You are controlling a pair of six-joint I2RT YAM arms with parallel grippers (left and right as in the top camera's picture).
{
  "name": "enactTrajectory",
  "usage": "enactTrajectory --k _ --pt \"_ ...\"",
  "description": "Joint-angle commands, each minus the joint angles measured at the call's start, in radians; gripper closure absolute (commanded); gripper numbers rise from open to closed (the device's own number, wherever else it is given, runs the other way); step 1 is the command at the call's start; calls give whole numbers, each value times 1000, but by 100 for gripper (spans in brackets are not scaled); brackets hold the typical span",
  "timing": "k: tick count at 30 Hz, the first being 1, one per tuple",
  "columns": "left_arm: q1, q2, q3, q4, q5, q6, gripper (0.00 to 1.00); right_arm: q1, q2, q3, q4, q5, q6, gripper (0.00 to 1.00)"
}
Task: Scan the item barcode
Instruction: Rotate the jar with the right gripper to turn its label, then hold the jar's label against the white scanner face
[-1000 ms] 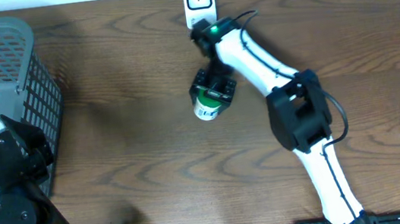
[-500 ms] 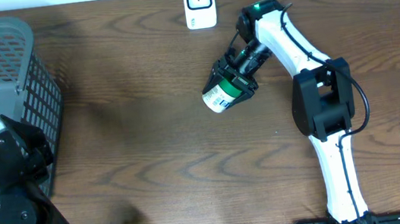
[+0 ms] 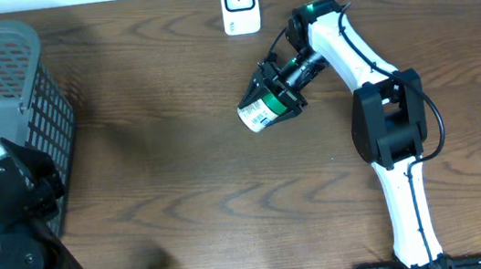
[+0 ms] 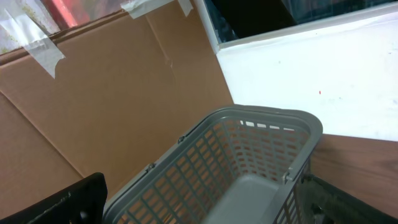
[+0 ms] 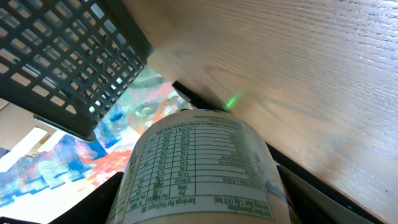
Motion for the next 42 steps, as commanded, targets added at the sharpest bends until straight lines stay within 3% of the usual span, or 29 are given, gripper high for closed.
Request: enactTrajectory --k 1,4,9,17,26,35,42 --pt "3 -4 1 1 -9 -10 2 5 -3 -3 -4 -58 -23 54" --pt "3 -4 1 1 -9 -10 2 5 -3 -3 6 -57 -69 54" --pt "3 -4 1 1 -9 -10 2 11 -3 -3 188 59 -134 52" --pt "3 -5 1 1 -9 -10 2 24 -3 -3 547 323 15 57" --pt "3 -4 1 1 -9 -10 2 28 -10 -3 863 557 16 56" --pt "3 -4 1 1 -9 -10 2 79 -97 -3 843 724 -3 56" --pt "3 -5 1 1 -9 -10 2 124 -249 -3 619 809 -15 56"
